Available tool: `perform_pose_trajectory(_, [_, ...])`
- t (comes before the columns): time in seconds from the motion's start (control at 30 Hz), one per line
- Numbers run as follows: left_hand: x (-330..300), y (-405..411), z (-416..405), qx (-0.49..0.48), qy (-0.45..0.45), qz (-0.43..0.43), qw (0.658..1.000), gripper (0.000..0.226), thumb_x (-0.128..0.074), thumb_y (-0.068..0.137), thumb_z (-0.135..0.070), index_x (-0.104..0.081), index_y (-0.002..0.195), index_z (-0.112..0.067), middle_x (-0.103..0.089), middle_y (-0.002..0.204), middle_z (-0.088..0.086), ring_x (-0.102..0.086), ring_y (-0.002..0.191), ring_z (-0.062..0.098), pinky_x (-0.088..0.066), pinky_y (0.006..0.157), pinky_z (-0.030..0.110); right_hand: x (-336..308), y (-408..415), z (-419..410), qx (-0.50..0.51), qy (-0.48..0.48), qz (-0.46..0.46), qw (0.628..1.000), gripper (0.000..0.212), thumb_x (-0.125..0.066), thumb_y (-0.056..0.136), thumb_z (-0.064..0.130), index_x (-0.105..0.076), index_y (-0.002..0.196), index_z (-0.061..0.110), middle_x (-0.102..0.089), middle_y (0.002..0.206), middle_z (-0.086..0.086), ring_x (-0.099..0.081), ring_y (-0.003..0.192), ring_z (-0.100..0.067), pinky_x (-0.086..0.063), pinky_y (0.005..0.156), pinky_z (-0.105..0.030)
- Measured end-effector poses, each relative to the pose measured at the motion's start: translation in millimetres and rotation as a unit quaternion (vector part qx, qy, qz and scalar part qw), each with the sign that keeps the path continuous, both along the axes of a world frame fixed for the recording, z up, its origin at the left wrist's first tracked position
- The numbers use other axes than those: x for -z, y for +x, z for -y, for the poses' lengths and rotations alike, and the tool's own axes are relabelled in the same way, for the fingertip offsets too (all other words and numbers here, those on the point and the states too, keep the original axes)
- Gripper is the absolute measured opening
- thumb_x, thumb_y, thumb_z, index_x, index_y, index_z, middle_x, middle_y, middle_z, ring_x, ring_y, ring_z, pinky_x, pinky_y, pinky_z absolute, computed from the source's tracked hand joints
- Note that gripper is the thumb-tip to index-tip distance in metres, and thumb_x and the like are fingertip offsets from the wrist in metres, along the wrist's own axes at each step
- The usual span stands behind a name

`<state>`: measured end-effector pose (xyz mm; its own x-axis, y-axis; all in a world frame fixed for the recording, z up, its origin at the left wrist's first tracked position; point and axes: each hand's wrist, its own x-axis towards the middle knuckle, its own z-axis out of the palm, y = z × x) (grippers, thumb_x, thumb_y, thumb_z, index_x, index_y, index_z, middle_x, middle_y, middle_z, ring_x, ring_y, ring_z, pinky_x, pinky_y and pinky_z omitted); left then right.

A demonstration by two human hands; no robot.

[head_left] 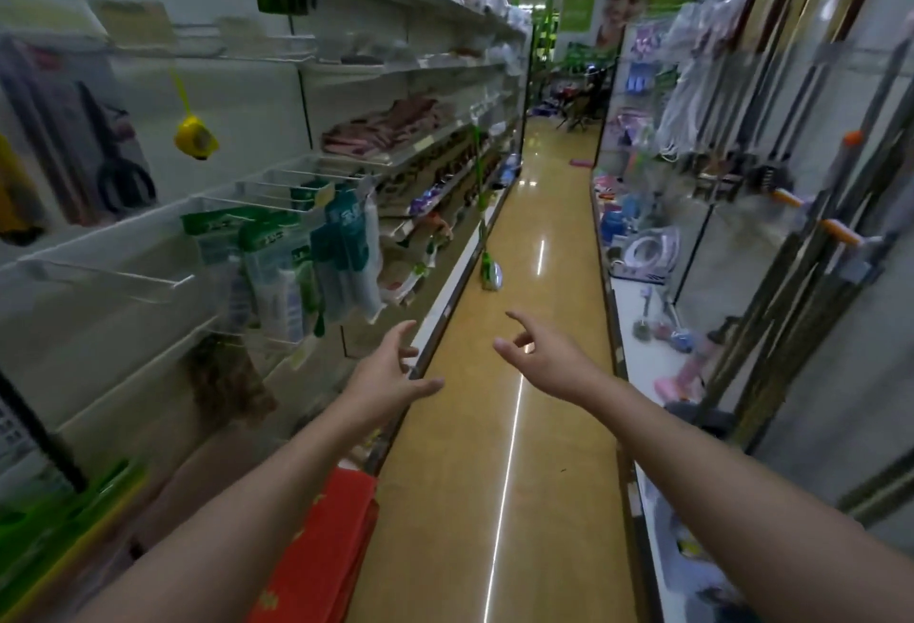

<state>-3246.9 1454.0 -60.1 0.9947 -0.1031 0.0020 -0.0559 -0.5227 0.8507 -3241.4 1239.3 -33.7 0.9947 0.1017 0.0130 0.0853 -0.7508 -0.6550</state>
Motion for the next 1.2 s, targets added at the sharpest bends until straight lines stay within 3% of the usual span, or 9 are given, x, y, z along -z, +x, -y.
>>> perform_pose_trajectory(0.17, [-12.4,140.2,18.3,0.017,0.026,-0.003,0.999,0.093,-0.077,0.074,-0.032,-0.019,0.147,-0.032,-0.044,0.144,0.002,-0.046,0.128,0.022,-0.047,0.100,0.041,-13.4,128.8,7.9,0.005,0.000,-0.037,0.999,0.066,-0.049,0.094,0.048,-0.019,0.151,0.031,-0.055,0.131,-0.006,-0.055,0.116,-0.019,-0.045,0.093,-0.031])
perform_pose_trajectory(0.33, [-19.2,269.5,41.2,0.023,0.028,0.016,0.999,0.094,-0.077,0.074,-0.029,-0.018,0.148,-0.032,-0.040,0.147,0.003,-0.042,0.132,0.023,-0.043,0.101,0.040,-18.9,250.0,27.2,0.028,0.031,0.003,0.999,0.072,-0.052,0.093,0.047,-0.010,0.150,0.039,-0.050,0.138,-0.005,-0.053,0.120,-0.021,-0.045,0.092,-0.032])
perform_pose_trajectory(0.47, [-12.5,351.5,64.8,0.016,-0.004,0.035,0.999,0.094,-0.075,0.077,-0.023,-0.015,0.148,-0.033,-0.038,0.148,0.004,-0.042,0.132,0.022,-0.043,0.099,0.036,-14.7,338.1,53.5,0.046,0.052,0.049,0.996,0.067,-0.055,0.091,0.045,-0.019,0.148,0.042,-0.046,0.140,-0.005,-0.054,0.116,-0.019,-0.048,0.096,-0.038])
perform_pose_trajectory(0.57, [-2.6,425.4,91.6,0.004,-0.003,0.049,0.999,0.094,-0.073,0.079,-0.020,-0.013,0.149,-0.032,-0.037,0.148,0.002,-0.044,0.130,0.021,-0.043,0.093,0.031,0.0,417.5,79.9,0.045,0.016,0.060,0.997,0.066,-0.057,0.090,0.045,-0.023,0.147,0.043,-0.041,0.141,-0.005,-0.050,0.120,-0.020,-0.047,0.093,-0.034])
perform_pose_trajectory(0.73, [7.6,561.4,147.2,0.004,0.042,0.031,0.999,0.095,-0.077,0.074,-0.026,-0.018,0.148,-0.031,-0.030,0.153,0.002,-0.040,0.133,0.022,-0.041,0.100,0.036,14.8,559.5,142.5,0.024,-0.073,0.030,0.997,0.067,-0.056,0.091,0.046,-0.022,0.148,0.041,-0.032,0.149,-0.006,-0.041,0.131,-0.025,-0.040,0.106,-0.043])
perform_pose_trajectory(0.87, [2.4,665.0,185.7,0.001,0.080,0.026,0.996,0.100,-0.079,0.071,-0.035,-0.015,0.148,-0.035,-0.022,0.155,0.001,-0.033,0.138,0.021,-0.038,0.106,0.039,5.5,669.9,189.6,0.019,-0.102,0.011,0.995,0.065,-0.053,0.091,0.050,-0.023,0.148,0.040,-0.032,0.150,-0.009,-0.037,0.135,-0.029,-0.039,0.107,-0.044])
perform_pose_trajectory(1.07, [4.9,801.0,221.9,-0.026,0.061,0.018,0.998,0.108,-0.081,0.068,-0.035,-0.007,0.147,-0.042,-0.014,0.157,0.001,-0.029,0.140,0.027,-0.038,0.107,0.053,13.1,813.0,226.1,-0.004,-0.081,0.011,0.997,0.054,-0.039,0.099,0.042,-0.022,0.150,0.033,-0.038,0.147,-0.010,-0.038,0.134,-0.026,-0.035,0.105,-0.038])
perform_pose_trajectory(1.2, [22.3,894.1,238.4,-0.029,0.043,0.011,0.999,0.118,-0.082,0.066,-0.037,0.006,0.145,-0.046,-0.007,0.159,0.004,-0.029,0.140,0.031,-0.036,0.106,0.058,31.2,908.1,235.7,-0.016,-0.075,0.002,0.997,0.058,-0.040,0.099,0.044,-0.018,0.151,0.032,-0.044,0.142,-0.009,-0.044,0.127,-0.025,-0.038,0.100,-0.036])
